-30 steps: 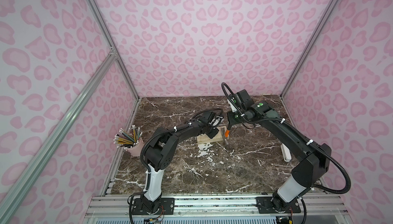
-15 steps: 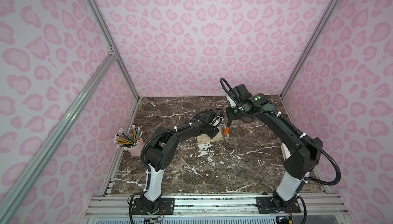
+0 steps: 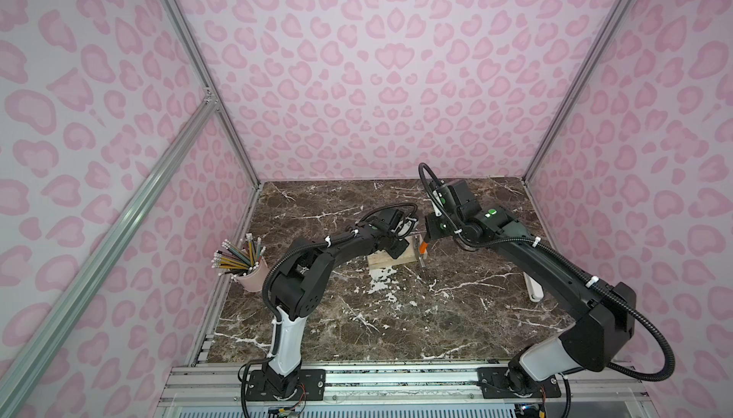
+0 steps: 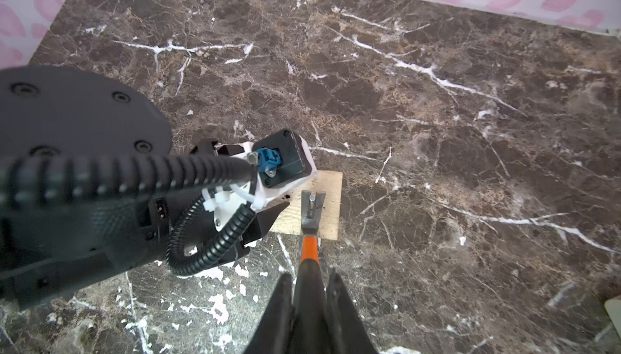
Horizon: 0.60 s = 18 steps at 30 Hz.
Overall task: Use a claw hammer to pull out a nail
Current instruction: Remove the nail from the mounting plate.
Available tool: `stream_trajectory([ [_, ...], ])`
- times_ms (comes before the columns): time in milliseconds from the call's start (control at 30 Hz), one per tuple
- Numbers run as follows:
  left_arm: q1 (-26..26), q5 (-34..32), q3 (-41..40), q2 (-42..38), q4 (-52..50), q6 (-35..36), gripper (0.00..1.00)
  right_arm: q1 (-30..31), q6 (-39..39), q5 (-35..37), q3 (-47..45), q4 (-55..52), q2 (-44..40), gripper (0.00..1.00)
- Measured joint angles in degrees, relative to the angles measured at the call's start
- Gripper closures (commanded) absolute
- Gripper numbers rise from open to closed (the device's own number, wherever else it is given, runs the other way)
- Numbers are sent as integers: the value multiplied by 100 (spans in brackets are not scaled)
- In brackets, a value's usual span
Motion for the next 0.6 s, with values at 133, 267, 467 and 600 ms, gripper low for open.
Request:
stream_trajectory([
  [133, -2, -4, 35, 33, -31, -7, 54, 17, 31, 57, -551, 533, -291, 100],
  [267, -7, 0, 76, 79, -76, -68, 54, 39, 33, 133, -756, 885, -339, 100],
  [467, -20, 9, 105, 114, -70, -109, 54, 42, 13, 234, -970, 1447, -372, 100],
  [600, -20, 33, 129, 133, -72, -122, 54, 57, -33, 278, -1191, 1805, -468, 100],
])
